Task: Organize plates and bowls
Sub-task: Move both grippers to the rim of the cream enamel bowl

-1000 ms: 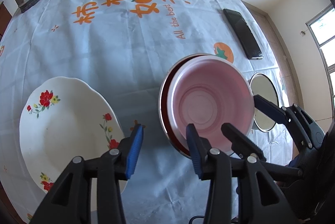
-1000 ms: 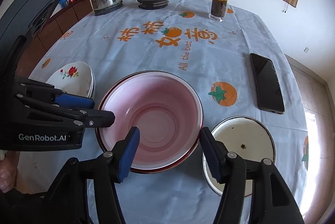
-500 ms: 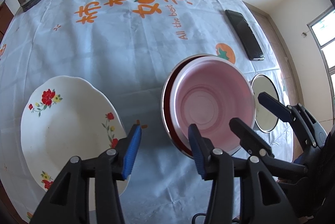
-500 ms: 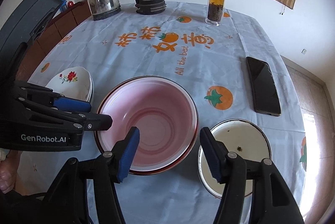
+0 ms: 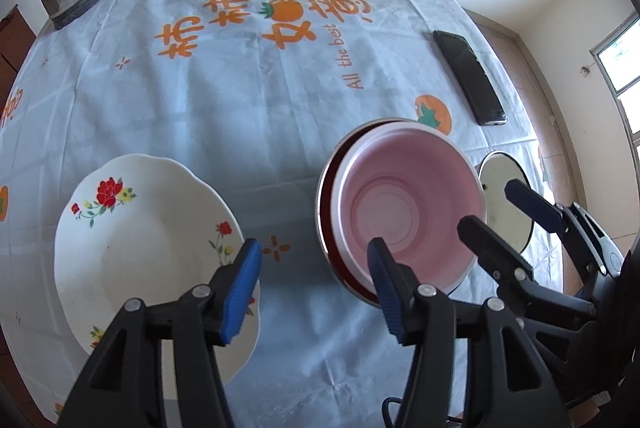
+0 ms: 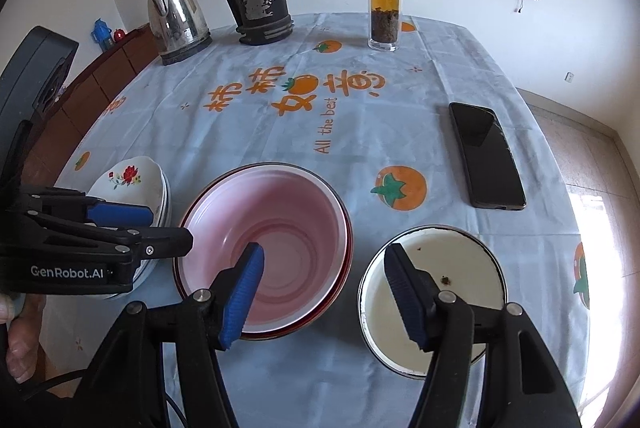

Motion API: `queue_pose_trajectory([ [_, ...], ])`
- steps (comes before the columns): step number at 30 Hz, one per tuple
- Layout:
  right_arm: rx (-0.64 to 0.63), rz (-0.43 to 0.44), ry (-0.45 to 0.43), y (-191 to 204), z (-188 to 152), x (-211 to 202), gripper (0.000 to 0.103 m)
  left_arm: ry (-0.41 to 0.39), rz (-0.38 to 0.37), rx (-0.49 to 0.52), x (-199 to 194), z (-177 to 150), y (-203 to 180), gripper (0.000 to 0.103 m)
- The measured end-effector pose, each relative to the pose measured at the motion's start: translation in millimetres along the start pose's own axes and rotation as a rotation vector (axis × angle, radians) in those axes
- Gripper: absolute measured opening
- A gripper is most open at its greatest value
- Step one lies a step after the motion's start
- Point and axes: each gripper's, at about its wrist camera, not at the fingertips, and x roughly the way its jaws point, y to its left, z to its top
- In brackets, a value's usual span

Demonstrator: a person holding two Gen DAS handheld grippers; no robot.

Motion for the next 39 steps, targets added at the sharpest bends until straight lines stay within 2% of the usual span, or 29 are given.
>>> queue_pose_trajectory([
  [3, 0.004, 0.006, -0.012, -1, -1, -5, 0.064, -0.009, 0.008, 0.004, -3, 0, -2, 0.056],
  [7, 0.074, -0.007, -0.058, -19, -4, -21, 0.064, -0.053, 0.025, 0.039, -14, 5, -12, 0.056],
  [11, 0.177, -0.051, -0.091, -49, -12, -37, 0.064, -0.080, 0.019, 0.095, -23, 10, -27, 0.056],
  [15, 0.261, -0.115, -0.073, -79, -25, -39, 0.064, -0.083, 0.007, 0.159, -24, 15, -48, 0.056],
  [17, 0.304, -0.128, -0.056, -91, -31, -39, 0.053, -0.082, 0.004, 0.195, -24, 18, -61, 0.056],
  [23, 0.373, -0.126, -0.007, -107, -48, -33, 0.040, -0.076, 0.000, 0.296, -21, 26, -96, 0.053],
  [27, 0.393, -0.104, 0.020, -108, -55, -27, 0.035, -0.069, -0.006, 0.363, -17, 29, -117, 0.045],
  [29, 0.401, -0.092, 0.026, -109, -57, -24, 0.031, -0.047, -0.014, 0.387, -11, 30, -125, 0.030],
  [31, 0.405, -0.085, 0.035, -109, -59, -21, 0.029, -0.026, -0.022, 0.404, -5, 31, -132, 0.022],
  [39, 0.419, -0.065, 0.053, -111, -63, -16, 0.024, 0.033, -0.037, 0.446, 15, 36, -149, 0.021],
])
